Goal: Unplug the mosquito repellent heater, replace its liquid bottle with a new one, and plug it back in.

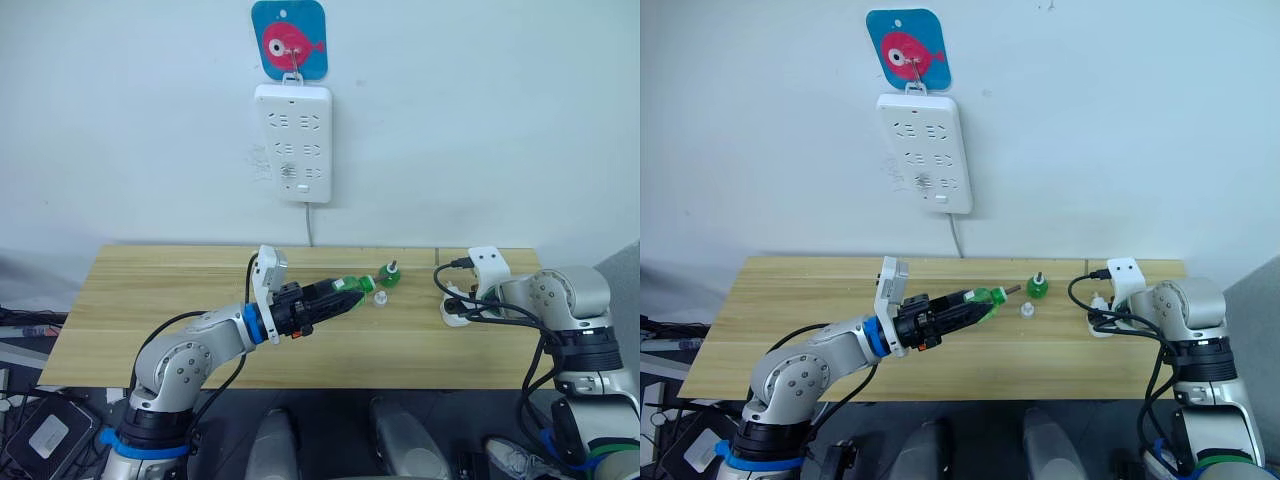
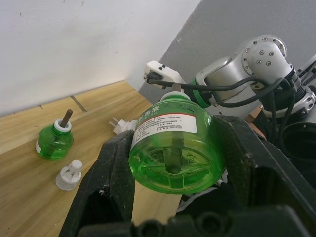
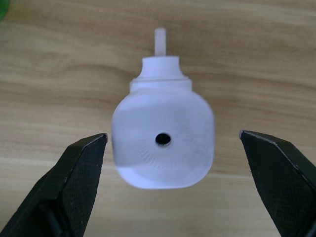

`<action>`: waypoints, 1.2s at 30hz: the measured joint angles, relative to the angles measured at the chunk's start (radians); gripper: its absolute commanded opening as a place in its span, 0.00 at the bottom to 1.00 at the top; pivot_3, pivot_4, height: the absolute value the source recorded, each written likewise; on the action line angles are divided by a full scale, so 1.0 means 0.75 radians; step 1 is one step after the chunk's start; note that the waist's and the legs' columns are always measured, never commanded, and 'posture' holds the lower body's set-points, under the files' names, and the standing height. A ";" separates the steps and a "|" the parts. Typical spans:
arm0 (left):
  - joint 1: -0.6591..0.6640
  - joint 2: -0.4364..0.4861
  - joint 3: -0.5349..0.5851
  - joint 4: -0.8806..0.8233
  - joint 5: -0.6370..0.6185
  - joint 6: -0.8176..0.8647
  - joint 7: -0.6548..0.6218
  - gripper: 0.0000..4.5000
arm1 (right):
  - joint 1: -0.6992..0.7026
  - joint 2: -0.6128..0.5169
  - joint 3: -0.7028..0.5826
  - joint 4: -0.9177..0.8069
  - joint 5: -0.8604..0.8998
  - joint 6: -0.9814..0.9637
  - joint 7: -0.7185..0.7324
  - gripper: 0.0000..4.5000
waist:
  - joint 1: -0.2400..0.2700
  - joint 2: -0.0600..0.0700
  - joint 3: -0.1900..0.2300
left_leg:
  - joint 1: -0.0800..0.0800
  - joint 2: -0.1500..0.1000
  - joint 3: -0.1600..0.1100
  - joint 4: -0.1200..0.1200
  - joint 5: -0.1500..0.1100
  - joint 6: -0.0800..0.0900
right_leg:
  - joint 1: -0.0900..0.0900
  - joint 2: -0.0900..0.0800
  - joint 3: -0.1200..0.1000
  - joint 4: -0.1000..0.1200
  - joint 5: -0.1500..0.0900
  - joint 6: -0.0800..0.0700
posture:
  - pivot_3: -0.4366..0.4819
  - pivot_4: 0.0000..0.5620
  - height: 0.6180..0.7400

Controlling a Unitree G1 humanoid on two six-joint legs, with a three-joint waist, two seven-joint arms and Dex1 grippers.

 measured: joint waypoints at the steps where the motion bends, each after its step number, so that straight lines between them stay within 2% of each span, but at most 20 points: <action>1: 0.000 0.000 0.000 0.000 0.000 0.000 0.000 0.52 | 0.000 0.002 0.001 0.011 -0.022 -0.012 0.017 1.00 | 0.000 0.000 0.000 | 0.000 0.000 0.000 0.000 0.000 0.000 | 0.000 0.000 0.000 0.000 0.000 0.000 | 0.32 0.45 1.00; 10: 0.000 0.000 0.000 0.000 0.000 0.000 0.000 0.52 | 0.000 0.030 0.004 0.041 -0.130 -0.048 0.122 1.00 | 0.000 0.000 0.000 | 0.000 0.001 0.004 -0.007 0.000 0.000 | -0.003 0.000 0.002 -0.002 0.000 0.000 | 0.33 0.44 1.00; 13: 0.000 0.000 0.000 0.000 0.000 0.000 0.000 0.52 | 0.000 0.051 0.003 0.043 -0.151 -0.048 0.145 0.87 | 0.000 0.000 0.000 | 0.000 0.001 0.004 -0.010 0.000 0.000 | -0.004 0.000 0.003 -0.003 0.000 0.000 | 0.33 0.43 1.00; 16: -0.003 0.001 0.000 0.000 0.000 0.000 -0.001 0.52 | 0.001 0.074 0.001 0.041 -0.180 -0.032 0.153 0.64 | 0.000 0.000 0.000 | 0.000 0.001 0.004 -0.011 0.000 0.000 | -0.004 0.000 0.002 -0.004 0.000 0.000 | 0.33 0.43 1.00; 28: -0.038 0.009 0.001 0.015 0.004 -0.019 -0.025 0.52 | 0.043 0.123 -0.039 -0.058 -0.246 0.038 0.194 0.64 | -0.001 0.000 0.000 | 0.000 0.001 0.004 -0.011 0.000 0.000 | -0.004 -0.001 0.002 -0.004 0.000 0.001 | 0.31 0.40 1.00; 33: -0.054 0.036 0.008 0.036 0.004 -0.020 -0.050 0.52 | 0.064 0.014 -0.053 -0.230 -0.223 0.023 0.304 0.64 | -0.002 0.000 0.000 | 0.000 0.001 0.005 -0.012 0.000 0.000 | -0.005 -0.001 0.003 -0.004 0.000 0.001 | 0.28 0.39 1.00; 36: -0.083 0.081 0.019 0.068 0.003 -0.016 -0.090 0.52 | 0.064 -0.011 -0.176 -0.322 -0.164 0.021 0.402 0.64 | -0.004 0.000 0.000 | 0.001 0.001 0.005 -0.012 0.000 0.000 | -0.005 -0.001 0.003 -0.004 0.000 0.001 | 0.26 0.38 1.00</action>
